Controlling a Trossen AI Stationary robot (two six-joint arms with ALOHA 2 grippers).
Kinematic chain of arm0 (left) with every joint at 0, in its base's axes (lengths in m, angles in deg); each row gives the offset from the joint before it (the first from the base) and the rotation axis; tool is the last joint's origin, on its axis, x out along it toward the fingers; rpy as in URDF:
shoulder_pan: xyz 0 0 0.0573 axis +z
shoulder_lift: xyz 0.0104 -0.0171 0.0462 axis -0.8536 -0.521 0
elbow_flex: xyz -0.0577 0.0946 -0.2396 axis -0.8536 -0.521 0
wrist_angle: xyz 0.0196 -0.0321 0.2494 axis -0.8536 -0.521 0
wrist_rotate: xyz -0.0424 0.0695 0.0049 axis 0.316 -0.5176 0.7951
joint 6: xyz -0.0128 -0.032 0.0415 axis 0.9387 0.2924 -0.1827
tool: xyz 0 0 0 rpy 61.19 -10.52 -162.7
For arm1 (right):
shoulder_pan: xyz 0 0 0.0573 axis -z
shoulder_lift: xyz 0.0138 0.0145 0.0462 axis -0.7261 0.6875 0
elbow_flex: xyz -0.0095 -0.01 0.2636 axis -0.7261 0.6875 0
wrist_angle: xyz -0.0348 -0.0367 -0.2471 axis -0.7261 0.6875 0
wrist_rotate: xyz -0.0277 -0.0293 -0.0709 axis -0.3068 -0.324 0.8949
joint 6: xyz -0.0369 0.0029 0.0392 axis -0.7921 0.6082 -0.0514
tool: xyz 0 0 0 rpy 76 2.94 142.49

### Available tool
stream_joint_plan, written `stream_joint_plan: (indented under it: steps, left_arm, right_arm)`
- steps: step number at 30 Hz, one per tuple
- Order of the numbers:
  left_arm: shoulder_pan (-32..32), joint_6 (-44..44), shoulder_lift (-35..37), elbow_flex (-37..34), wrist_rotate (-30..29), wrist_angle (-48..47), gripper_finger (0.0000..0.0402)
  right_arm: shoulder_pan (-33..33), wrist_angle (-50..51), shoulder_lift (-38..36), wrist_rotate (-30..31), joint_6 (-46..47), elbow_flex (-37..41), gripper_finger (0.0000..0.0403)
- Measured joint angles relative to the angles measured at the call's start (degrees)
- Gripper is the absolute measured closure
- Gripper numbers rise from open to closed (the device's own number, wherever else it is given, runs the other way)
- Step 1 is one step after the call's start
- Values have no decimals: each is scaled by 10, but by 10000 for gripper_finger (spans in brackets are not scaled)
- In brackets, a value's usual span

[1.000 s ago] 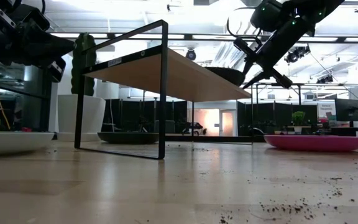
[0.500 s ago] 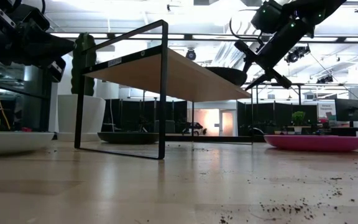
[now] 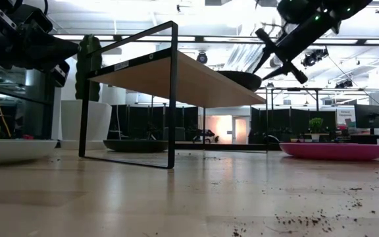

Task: Place and stack plates onto a shelf
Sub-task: Put the dark green plate on the shelf

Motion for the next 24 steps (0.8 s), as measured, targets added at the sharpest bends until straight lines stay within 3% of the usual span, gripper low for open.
stream_joint_plan:
  steps: [12, 24]
  left_arm:
    - [0, 0, 0, 0, 0, 0, 402]
    - [0, 0, 0, 0, 0, 0, 402]
  right_arm:
    - [1, 24, -121, -25, -122, 0, 290]
    - [-88, 56, -153, -49, -208, 0, 290]
